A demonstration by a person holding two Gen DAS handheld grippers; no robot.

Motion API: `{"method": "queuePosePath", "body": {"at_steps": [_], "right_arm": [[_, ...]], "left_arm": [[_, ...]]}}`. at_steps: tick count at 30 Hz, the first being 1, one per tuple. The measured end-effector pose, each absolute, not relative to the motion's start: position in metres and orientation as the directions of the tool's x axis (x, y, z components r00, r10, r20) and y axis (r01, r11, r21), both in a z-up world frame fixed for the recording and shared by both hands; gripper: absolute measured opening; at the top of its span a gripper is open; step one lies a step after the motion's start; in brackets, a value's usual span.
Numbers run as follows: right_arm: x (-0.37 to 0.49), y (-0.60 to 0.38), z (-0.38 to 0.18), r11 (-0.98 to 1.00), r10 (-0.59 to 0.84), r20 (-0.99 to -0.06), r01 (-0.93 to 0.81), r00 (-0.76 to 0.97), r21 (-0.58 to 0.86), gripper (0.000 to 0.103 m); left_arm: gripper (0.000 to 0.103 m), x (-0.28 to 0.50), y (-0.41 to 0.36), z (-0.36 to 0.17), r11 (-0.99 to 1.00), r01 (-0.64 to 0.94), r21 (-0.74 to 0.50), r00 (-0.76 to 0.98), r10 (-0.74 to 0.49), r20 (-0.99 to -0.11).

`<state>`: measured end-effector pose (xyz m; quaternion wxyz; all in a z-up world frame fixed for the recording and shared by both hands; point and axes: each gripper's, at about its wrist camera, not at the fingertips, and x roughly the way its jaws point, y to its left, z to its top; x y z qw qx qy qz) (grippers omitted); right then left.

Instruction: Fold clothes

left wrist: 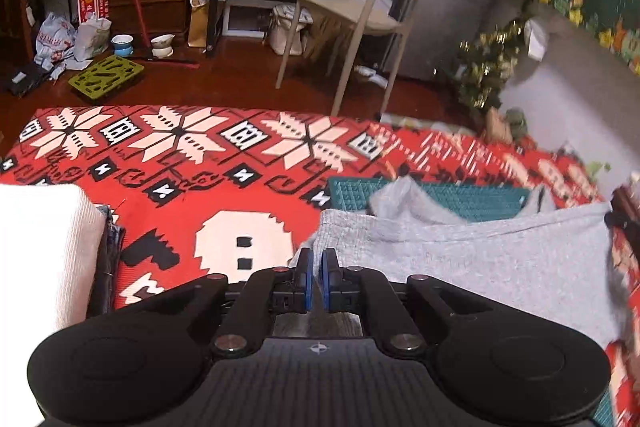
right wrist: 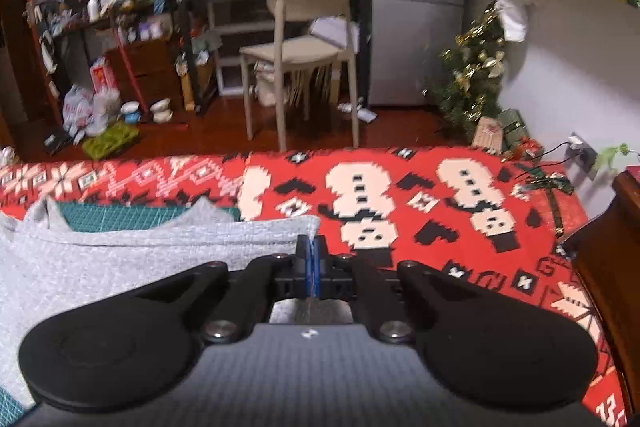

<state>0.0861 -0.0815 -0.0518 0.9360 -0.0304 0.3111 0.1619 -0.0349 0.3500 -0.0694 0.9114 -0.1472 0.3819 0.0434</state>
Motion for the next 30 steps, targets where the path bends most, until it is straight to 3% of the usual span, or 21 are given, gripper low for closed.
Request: {"method": "queuePosePath", "body": {"at_steps": [5,9,12,16,22,26,30], "right_arm": [[0.086,-0.081,-0.054,0.951,0.261,-0.604,-0.309,0.753,0.025,0.001],[0.092,-0.084,-0.066,0.961,0.231,-0.639,-0.273,0.734,0.034,0.007],[0.087,-0.092,-0.063,0.956,0.255,-0.640,-0.288,0.725,0.054,0.022],[0.069,-0.111,-0.047,0.939,0.320,-0.647,-0.325,0.692,0.116,0.032],[0.016,-0.139,-0.043,0.909,0.400,-0.689,-0.360,0.605,0.212,0.032],[-0.015,-0.154,-0.049,0.905,0.402,-0.705,-0.369,0.585,0.210,0.032],[-0.027,-0.164,-0.060,0.908,0.398,-0.727,-0.357,0.560,0.222,0.032]], "left_arm": [[0.006,-0.029,0.342,-0.076,0.967,-0.215,-0.134,0.664,0.044,-0.747],[0.020,-0.032,0.341,-0.082,0.970,-0.212,-0.121,0.633,0.042,-0.773],[0.021,-0.049,0.336,-0.071,0.983,-0.143,-0.116,0.645,0.004,-0.764],[0.021,-0.083,0.322,-0.056,0.992,-0.017,-0.122,0.645,-0.082,-0.760],[0.030,-0.134,0.290,-0.058,0.991,0.074,-0.112,0.634,-0.133,-0.762],[0.030,-0.155,0.270,-0.067,0.997,0.076,-0.014,0.639,-0.059,-0.767],[0.031,-0.163,0.261,-0.068,1.000,0.014,0.007,0.652,-0.004,-0.758]]}}
